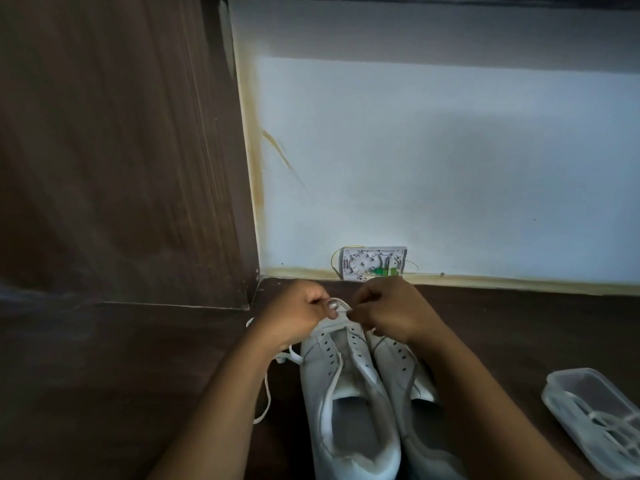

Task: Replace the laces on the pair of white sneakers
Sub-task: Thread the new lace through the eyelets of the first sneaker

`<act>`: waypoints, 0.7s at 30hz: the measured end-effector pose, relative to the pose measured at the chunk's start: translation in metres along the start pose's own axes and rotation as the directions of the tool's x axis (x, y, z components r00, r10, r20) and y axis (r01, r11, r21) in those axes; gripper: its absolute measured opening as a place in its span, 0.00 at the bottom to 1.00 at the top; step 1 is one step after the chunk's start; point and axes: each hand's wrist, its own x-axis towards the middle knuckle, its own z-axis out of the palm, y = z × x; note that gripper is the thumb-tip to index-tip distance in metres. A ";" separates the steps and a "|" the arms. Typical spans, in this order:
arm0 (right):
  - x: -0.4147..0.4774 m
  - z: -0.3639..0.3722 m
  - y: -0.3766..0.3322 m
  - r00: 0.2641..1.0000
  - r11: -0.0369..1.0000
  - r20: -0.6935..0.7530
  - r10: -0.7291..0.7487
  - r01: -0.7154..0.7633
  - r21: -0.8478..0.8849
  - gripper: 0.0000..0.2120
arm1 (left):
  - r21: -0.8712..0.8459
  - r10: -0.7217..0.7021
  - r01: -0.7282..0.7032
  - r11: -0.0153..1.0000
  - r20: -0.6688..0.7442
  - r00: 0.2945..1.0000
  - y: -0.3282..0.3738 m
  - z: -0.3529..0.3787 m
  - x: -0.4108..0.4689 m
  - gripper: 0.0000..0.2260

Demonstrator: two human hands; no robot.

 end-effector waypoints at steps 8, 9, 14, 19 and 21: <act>0.009 0.024 0.005 0.988 0.886 0.049 0.149 -0.111 -0.450 0.16 | 0.292 -0.031 0.062 0.954 -0.112 0.993 -0.025 0.027 0.016 0.08; 0.011 0.024 0.006 0.986 0.888 0.033 0.164 -0.133 -0.441 0.15 | 0.280 -0.016 0.048 0.959 -0.113 0.993 -0.025 0.029 0.017 0.08; 0.021 0.022 0.021 0.979 0.918 -0.017 0.202 -0.195 -0.344 0.09 | 0.234 0.045 0.002 0.972 -0.196 0.980 -0.026 0.040 0.018 0.07; 0.024 0.020 0.027 0.959 0.937 0.005 0.283 -0.275 -0.214 0.12 | 0.137 0.064 -0.037 0.990 -0.198 0.978 -0.025 0.040 0.014 0.04; 0.021 0.018 0.027 0.946 0.942 0.038 0.322 -0.316 -0.117 0.13 | 0.181 0.082 -0.043 0.982 -0.209 0.975 -0.022 0.044 0.011 0.04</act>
